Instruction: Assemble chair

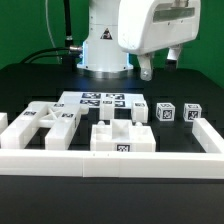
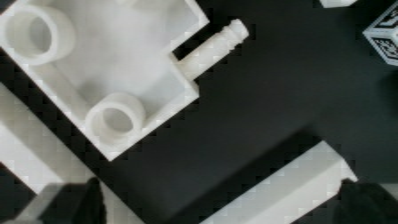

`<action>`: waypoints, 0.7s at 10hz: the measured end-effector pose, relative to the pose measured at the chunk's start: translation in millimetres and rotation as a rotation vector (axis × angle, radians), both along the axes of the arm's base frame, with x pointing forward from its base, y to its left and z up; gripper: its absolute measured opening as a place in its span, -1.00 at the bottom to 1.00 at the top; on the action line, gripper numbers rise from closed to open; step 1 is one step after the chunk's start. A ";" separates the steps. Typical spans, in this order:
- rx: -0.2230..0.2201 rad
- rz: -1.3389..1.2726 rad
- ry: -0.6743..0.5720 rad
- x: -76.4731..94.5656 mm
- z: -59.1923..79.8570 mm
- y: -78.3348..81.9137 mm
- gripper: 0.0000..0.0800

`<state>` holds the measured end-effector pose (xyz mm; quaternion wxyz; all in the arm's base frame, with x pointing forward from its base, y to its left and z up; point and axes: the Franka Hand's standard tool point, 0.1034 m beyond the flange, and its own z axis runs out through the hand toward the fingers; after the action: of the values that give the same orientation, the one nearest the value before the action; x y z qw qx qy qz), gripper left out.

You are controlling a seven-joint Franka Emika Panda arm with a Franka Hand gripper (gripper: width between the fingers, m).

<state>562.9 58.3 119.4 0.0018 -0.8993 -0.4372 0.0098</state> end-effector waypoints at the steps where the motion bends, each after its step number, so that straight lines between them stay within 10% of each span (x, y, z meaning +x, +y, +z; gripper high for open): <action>1: 0.000 0.000 0.000 0.0 0.0 0.0 0.62; 7: 0.003 0.015 -0.001 0.0 -3.1 -3.3 0.62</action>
Offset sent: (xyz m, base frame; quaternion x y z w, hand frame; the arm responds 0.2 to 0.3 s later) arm 0.0000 0.0000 0.0000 0.0000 0.0000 0.0000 1.0000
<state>562.9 55.0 116.3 0.0029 -0.8960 -0.4440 0.0087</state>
